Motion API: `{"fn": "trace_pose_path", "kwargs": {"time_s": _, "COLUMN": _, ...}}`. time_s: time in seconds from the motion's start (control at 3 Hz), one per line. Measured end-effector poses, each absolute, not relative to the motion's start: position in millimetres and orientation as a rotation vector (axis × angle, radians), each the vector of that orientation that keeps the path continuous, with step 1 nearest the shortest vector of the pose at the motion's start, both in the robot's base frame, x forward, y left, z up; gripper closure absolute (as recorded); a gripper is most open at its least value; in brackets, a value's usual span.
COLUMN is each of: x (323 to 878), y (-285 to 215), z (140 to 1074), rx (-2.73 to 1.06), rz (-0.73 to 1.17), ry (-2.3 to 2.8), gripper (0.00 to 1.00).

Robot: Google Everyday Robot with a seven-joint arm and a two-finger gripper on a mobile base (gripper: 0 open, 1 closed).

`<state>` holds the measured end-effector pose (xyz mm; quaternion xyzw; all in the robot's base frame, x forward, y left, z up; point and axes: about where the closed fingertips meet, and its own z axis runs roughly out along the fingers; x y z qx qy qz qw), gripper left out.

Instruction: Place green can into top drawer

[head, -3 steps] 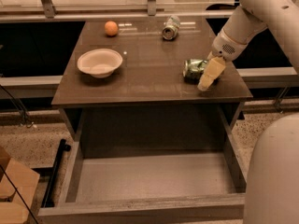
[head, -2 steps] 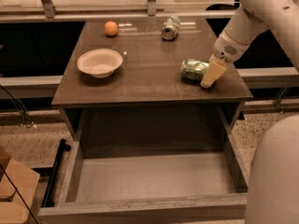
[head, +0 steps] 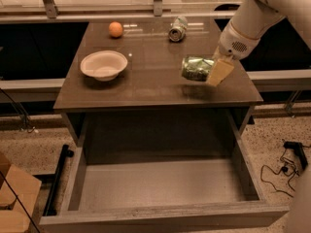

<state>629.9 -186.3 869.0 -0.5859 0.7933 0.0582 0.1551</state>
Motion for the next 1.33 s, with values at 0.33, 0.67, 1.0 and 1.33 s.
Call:
{"fn": "trace_pose_path", "kwargs": {"time_s": 0.33, "x": 600.4, "y": -155.4, "z": 893.3, "rx": -1.764, "rz": 0.176, "ry": 2.159, "gripper": 1.00}}
{"fn": "trace_pose_path", "kwargs": {"time_s": 0.67, "x": 552.1, "y": -127.5, "z": 916.9, "rx": -1.827, "rz": 0.186, "ry": 2.012, "gripper": 1.00}}
{"fn": "trace_pose_path", "kwargs": {"time_s": 1.0, "x": 484.9, "y": -109.5, "z": 925.4, "rx": -1.754, "rz": 0.177, "ry": 1.988, "gripper": 1.00}}
{"fn": "trace_pose_path", "kwargs": {"time_s": 1.33, "x": 441.2, "y": -108.0, "z": 884.9, "rx": -1.666, "rz": 0.236, "ry": 2.111, "gripper": 1.00}}
